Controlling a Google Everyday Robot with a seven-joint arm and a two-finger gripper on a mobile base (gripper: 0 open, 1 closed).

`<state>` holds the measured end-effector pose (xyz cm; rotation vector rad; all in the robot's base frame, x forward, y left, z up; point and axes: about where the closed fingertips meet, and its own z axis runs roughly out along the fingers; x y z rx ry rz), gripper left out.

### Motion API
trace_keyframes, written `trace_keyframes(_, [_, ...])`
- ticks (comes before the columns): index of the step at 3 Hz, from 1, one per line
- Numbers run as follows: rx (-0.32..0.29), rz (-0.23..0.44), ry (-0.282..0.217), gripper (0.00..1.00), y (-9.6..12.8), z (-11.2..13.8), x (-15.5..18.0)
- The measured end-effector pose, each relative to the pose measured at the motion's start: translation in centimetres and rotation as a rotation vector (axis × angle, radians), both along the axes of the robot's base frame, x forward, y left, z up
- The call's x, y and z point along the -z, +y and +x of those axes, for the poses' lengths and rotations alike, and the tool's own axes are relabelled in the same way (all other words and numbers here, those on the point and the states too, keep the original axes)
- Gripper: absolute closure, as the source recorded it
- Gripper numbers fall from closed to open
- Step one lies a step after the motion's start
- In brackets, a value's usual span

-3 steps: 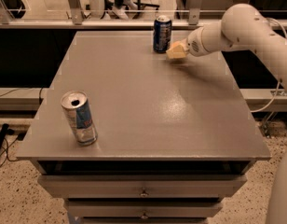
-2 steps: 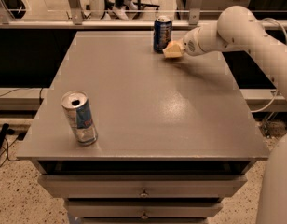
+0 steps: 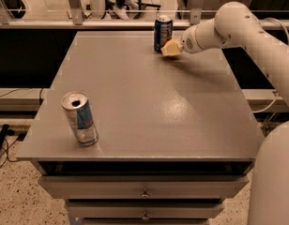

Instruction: Move orange near pepsi can

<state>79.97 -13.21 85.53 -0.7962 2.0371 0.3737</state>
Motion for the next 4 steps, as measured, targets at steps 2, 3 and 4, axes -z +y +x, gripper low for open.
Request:
trace_keyframes(2, [-0.024, -0.017, 0.023, 0.15, 0.68, -0.12, 0.17])
trace_keyframes(3, [-0.025, -0.024, 0.028, 0.00, 0.75, -0.32, 0.22])
trace_keyframes(4, [-0.026, -0.024, 0.028, 0.00, 0.76, -0.33, 0.20])
